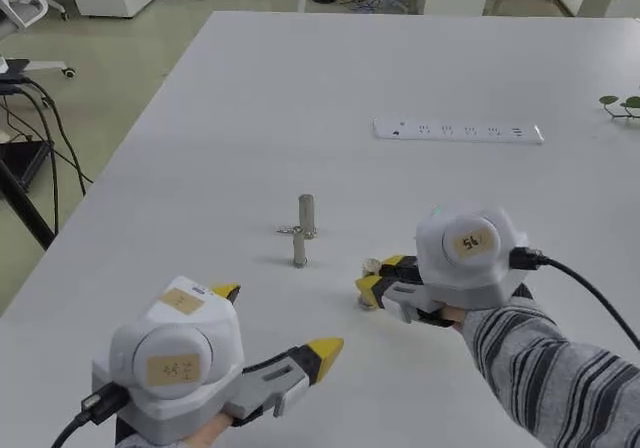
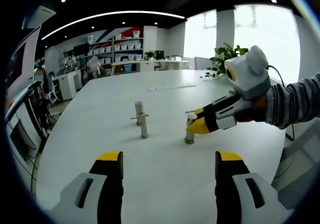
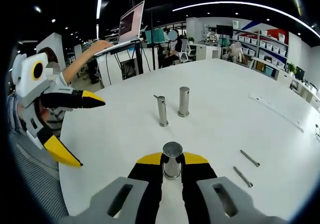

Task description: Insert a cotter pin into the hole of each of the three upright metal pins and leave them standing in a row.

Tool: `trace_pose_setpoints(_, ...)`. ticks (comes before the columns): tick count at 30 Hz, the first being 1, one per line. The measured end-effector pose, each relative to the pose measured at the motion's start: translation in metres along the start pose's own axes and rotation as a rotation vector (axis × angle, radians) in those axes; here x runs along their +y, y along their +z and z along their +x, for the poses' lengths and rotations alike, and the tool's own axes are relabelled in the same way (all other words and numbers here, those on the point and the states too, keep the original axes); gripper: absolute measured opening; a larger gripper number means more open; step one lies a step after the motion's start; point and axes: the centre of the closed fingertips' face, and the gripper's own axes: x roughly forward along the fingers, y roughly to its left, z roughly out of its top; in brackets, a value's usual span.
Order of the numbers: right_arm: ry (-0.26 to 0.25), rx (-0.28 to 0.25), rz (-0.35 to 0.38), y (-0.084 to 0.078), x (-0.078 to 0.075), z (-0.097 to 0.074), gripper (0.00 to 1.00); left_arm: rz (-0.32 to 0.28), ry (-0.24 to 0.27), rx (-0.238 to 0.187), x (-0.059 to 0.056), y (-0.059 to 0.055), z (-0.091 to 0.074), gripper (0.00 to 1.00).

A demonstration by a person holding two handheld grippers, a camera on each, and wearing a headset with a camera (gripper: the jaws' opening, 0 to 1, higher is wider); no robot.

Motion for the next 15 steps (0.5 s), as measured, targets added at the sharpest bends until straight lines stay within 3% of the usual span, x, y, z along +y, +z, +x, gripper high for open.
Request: trace_pose_setpoints(15, -0.016, -0.009, -0.018, -0.0034, 0.0005, -0.0033, 0.09, 0.012, -0.010, 0.003, -0.0045, -0.0021, 0.0037, 0.74)
